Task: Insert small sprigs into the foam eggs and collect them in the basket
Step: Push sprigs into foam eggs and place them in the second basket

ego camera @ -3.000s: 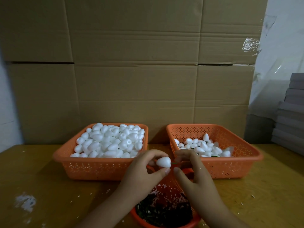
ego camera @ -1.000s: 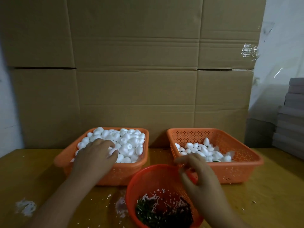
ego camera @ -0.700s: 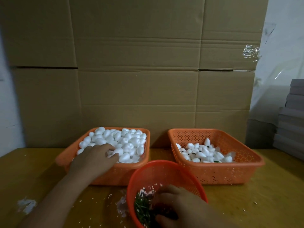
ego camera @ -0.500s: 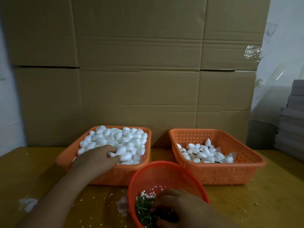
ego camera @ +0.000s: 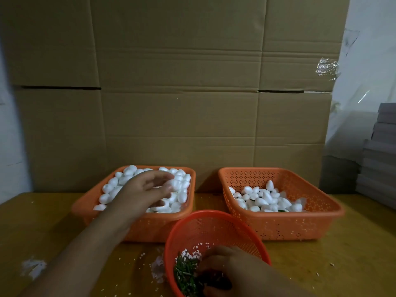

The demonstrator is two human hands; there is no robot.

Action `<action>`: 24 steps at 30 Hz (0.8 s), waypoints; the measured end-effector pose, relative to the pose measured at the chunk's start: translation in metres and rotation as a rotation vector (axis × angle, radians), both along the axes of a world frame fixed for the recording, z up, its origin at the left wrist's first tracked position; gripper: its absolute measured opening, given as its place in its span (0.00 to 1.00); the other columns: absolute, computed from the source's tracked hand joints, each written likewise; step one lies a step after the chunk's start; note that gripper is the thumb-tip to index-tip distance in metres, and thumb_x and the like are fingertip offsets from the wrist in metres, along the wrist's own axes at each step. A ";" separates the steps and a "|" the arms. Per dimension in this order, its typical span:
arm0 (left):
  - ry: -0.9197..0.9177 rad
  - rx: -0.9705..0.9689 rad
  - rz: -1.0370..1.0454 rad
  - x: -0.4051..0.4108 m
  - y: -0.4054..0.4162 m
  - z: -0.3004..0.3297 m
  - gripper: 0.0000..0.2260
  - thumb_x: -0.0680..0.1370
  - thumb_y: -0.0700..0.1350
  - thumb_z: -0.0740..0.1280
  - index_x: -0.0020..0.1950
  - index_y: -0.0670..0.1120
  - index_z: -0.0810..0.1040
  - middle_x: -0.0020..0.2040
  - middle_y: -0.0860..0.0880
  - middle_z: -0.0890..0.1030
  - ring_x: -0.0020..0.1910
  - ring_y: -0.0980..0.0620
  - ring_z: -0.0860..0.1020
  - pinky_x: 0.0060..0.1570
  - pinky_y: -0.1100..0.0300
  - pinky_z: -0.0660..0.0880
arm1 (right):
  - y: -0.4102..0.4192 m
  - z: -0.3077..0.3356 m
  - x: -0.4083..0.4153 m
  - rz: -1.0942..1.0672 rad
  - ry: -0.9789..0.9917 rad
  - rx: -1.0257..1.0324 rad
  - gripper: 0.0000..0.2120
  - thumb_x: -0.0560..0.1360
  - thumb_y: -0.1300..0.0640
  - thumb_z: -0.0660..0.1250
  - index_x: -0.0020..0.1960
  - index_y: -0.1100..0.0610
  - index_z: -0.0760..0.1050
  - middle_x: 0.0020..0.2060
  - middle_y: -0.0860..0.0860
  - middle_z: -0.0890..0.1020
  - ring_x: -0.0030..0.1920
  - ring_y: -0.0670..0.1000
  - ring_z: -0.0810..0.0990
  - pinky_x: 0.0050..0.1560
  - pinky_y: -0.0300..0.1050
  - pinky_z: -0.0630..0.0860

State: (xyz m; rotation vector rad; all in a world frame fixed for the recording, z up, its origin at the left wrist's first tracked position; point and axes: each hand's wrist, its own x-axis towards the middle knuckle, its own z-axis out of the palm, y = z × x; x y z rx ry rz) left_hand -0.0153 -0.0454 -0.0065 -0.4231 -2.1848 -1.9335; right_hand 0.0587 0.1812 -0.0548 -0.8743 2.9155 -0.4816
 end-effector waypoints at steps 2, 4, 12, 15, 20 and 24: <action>-0.037 0.116 -0.169 0.015 0.022 0.003 0.13 0.72 0.44 0.73 0.56 0.51 0.82 0.50 0.51 0.85 0.44 0.55 0.83 0.39 0.65 0.78 | 0.001 -0.001 0.001 0.001 0.005 0.003 0.19 0.76 0.44 0.66 0.67 0.38 0.71 0.69 0.34 0.67 0.70 0.40 0.63 0.72 0.44 0.61; -0.051 0.122 -0.282 0.027 0.041 -0.002 0.15 0.72 0.44 0.72 0.58 0.52 0.82 0.47 0.53 0.84 0.41 0.55 0.81 0.40 0.63 0.78 | 0.001 -0.001 0.001 0.005 -0.012 0.002 0.19 0.76 0.44 0.67 0.66 0.38 0.72 0.68 0.35 0.68 0.70 0.42 0.64 0.72 0.43 0.62; -0.114 -0.065 -0.308 0.042 0.073 -0.033 0.07 0.79 0.43 0.67 0.54 0.50 0.83 0.40 0.53 0.83 0.38 0.56 0.79 0.39 0.63 0.76 | -0.002 -0.007 -0.008 -0.013 -0.075 -0.037 0.16 0.79 0.55 0.63 0.67 0.54 0.75 0.64 0.50 0.76 0.64 0.47 0.74 0.59 0.35 0.70; -0.140 -0.053 -0.260 0.041 0.072 -0.034 0.08 0.80 0.42 0.65 0.53 0.49 0.83 0.37 0.55 0.83 0.36 0.58 0.79 0.37 0.65 0.75 | 0.001 -0.001 0.002 -0.026 -0.133 -0.049 0.14 0.77 0.55 0.64 0.62 0.50 0.77 0.58 0.48 0.80 0.59 0.49 0.78 0.59 0.42 0.73; -0.160 -0.097 -0.275 0.043 0.078 -0.038 0.07 0.80 0.41 0.65 0.53 0.48 0.83 0.40 0.54 0.83 0.36 0.58 0.79 0.37 0.65 0.75 | 0.003 -0.003 -0.001 -0.048 -0.162 -0.066 0.13 0.77 0.56 0.64 0.61 0.50 0.78 0.57 0.47 0.81 0.58 0.48 0.79 0.55 0.37 0.72; -0.179 -0.083 -0.263 0.041 0.078 -0.040 0.07 0.80 0.41 0.65 0.53 0.48 0.83 0.40 0.54 0.84 0.35 0.59 0.79 0.36 0.65 0.75 | 0.004 -0.006 0.000 -0.098 -0.123 -0.145 0.12 0.76 0.55 0.64 0.58 0.48 0.79 0.54 0.45 0.82 0.54 0.44 0.79 0.47 0.27 0.69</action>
